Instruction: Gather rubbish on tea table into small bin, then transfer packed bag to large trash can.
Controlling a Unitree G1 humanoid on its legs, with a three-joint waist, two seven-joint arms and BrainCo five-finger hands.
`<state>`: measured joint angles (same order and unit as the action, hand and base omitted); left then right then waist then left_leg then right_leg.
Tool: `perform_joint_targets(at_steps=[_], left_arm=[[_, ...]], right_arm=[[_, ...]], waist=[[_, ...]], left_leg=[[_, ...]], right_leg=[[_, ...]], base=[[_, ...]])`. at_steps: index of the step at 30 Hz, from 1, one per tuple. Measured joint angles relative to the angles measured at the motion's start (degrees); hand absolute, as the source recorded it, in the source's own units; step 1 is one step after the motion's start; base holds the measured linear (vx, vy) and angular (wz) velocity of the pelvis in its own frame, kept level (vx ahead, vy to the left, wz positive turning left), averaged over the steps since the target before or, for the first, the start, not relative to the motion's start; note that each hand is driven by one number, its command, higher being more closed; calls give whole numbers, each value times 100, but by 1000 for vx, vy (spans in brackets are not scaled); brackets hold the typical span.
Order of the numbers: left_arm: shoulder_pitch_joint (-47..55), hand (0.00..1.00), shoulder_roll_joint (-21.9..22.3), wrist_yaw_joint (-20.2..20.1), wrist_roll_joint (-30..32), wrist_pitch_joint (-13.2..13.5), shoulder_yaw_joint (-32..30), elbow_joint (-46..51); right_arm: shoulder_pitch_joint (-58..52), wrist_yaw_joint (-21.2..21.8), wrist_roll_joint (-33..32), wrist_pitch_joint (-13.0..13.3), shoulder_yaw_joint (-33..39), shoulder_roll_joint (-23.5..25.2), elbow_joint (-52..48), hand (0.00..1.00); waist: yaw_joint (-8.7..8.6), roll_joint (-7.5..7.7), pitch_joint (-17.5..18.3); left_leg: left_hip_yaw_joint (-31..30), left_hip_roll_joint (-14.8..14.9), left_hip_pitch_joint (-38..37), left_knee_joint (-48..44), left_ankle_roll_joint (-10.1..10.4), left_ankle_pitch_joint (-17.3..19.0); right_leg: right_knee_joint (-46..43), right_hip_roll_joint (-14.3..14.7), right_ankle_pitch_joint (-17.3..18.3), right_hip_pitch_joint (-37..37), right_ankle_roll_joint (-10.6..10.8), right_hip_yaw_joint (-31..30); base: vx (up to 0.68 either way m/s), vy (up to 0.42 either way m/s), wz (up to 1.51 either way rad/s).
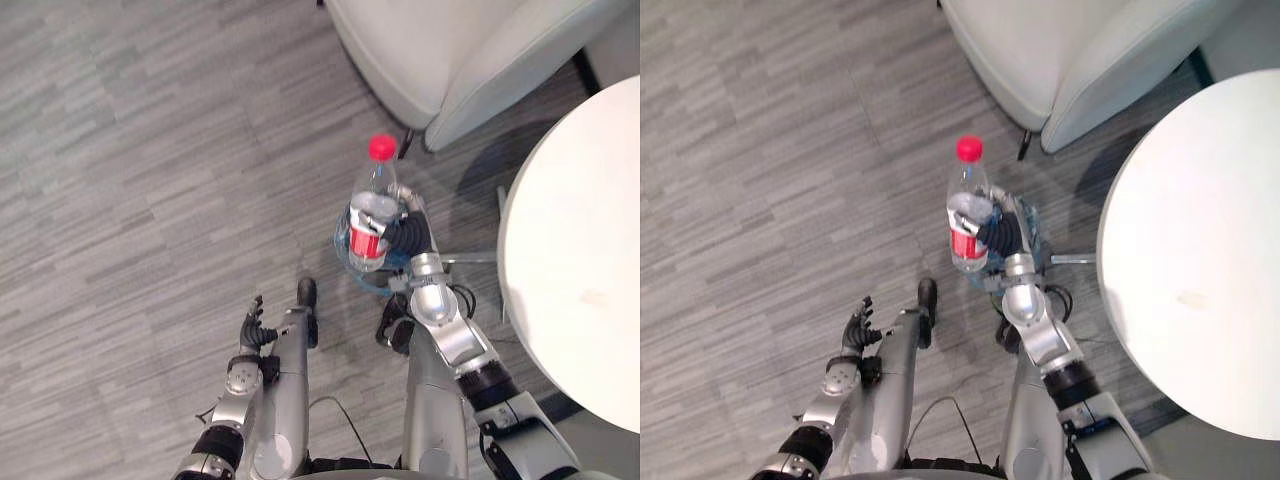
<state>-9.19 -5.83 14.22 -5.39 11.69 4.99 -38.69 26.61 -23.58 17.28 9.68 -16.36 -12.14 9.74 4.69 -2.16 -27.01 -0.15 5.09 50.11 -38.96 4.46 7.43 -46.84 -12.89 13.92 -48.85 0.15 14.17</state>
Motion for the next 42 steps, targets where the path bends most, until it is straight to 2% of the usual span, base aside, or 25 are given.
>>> perform_joint_targets(at_steps=[5, 10, 18, 25, 26, 42], left_arm=[[-716, 0, 49, 110, -66, 18, -182, 172], [-887, 0, 65, 218, -123, 101, -338, 416], [-1008, 0, 45, 236, -179, 207, -343, 490], [-1084, 0, 1, 236, -184, 253, -343, 505], [-1084, 0, -2, 236, -183, 254, -343, 505], [-1094, 0, -7, 238, -180, 248, -353, 504]], right_arm=[[983, -159, -108, -37, 129, -293, 380, 100], [1582, -274, -227, -179, 262, -518, 1172, 100], [1983, -379, -445, -347, 461, -644, 2030, 100], [2195, -387, -457, -375, 481, -750, 2375, 100], [2193, -387, -487, -375, 482, -750, 2404, 0], [2051, -369, -412, -376, 460, -682, 2411, 0]], waist=[[81, 9, -267], [86, 38, -291], [96, 39, -291], [94, 39, -291], [89, 39, -291], [76, 43, -289]], left_leg=[[-161, -43, 970, -429, -26, -34], [-256, -106, 1628, -570, 23, -133], [-306, -91, 1982, -599, 90, -199], [-355, -96, 2165, -590, 110, -245], [-368, -98, 2174, -591, 113, -249], [-401, -91, 2173, -506, 129, -363]], right_leg=[[-517, -59, 145, -903, -27, 28], [-805, -119, 198, -1579, -53, 34], [-918, -122, 199, -1970, -50, 32], [-959, -124, 198, -2150, -52, 73], [-959, -124, 198, -2150, -52, 85], [-936, -87, 180, -2157, -81, 126]], base=[[-16, -42, 16], [-28, -51, 14], [-9, -8, 2], [-7, -1, 2], [-13, 1, 5], [-2, 0, 0]])
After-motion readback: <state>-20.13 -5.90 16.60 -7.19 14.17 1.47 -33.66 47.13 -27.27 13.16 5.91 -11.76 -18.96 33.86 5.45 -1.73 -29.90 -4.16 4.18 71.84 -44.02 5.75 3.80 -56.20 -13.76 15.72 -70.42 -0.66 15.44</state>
